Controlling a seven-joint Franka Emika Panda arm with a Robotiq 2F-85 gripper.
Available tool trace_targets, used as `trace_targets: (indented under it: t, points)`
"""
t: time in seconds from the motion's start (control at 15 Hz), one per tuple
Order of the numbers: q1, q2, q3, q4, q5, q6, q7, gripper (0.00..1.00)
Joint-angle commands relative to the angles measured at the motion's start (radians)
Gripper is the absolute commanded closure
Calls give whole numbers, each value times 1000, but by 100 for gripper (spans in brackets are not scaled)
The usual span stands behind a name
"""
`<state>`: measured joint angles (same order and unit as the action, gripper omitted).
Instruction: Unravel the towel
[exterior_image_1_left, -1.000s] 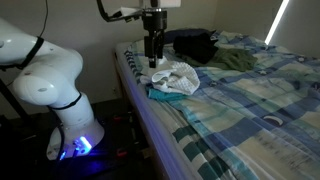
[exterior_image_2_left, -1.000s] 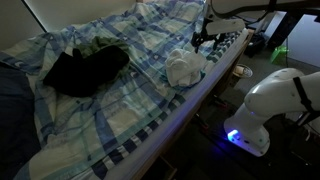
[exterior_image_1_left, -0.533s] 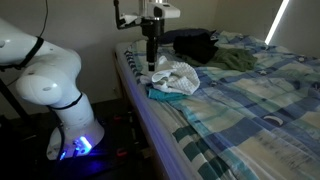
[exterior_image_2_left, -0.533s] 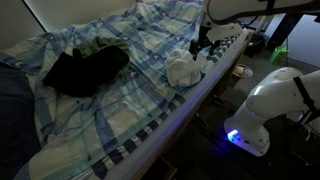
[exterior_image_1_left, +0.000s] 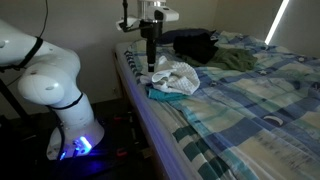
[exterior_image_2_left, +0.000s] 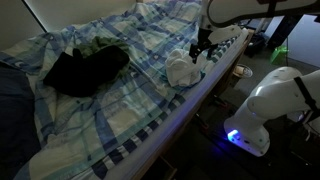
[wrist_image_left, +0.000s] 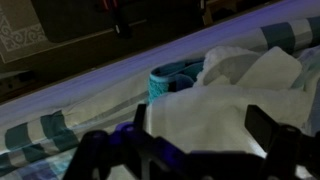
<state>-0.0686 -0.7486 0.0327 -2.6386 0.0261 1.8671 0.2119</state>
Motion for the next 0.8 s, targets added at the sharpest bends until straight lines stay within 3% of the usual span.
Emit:
trace_targets:
  t: [0.0,0.73]
  points:
    - [-8,-8,-18,-26,0,44,-20,0]
    - [-29,-42,-27,41,-8,-59,-1,0]
